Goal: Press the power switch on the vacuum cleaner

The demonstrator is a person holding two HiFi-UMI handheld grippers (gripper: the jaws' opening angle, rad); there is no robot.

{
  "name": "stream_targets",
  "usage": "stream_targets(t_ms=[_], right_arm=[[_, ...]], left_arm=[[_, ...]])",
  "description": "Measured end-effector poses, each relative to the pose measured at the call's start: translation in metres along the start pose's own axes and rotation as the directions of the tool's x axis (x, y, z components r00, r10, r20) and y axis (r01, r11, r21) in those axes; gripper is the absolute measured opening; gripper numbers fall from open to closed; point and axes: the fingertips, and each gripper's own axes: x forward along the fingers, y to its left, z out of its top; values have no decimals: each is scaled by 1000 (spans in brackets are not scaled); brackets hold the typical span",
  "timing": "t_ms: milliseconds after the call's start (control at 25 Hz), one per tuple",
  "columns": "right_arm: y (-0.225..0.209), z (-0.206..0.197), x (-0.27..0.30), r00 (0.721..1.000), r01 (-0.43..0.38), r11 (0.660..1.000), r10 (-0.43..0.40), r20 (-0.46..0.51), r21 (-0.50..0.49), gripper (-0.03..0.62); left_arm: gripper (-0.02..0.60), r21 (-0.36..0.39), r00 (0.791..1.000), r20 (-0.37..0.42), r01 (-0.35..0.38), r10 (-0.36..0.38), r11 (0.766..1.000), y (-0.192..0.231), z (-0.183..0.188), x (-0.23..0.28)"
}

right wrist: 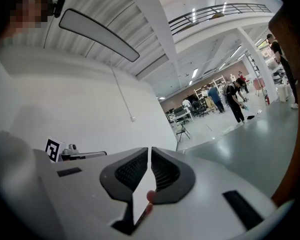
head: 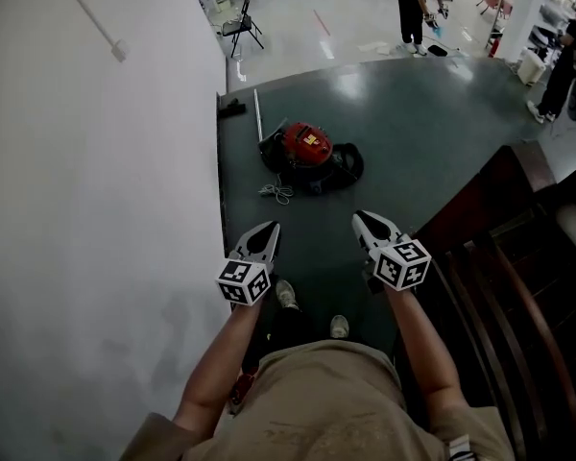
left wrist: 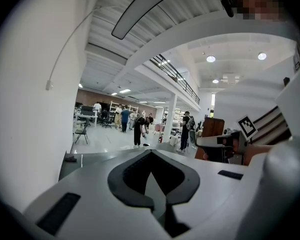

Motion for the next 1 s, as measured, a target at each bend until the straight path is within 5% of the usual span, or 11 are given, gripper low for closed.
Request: stream_targets(t_ms=[320, 1000], right_arm=[[-17, 5, 81, 999, 38, 999, -38, -17, 16, 9], [-40, 15, 241, 986, 156, 987, -154, -65, 29, 9]], left_arm=[[3, 72, 997, -58, 46, -42, 996, 61, 1, 50], [3, 63, 972, -135, 204, -194, 977, 196, 15, 130]])
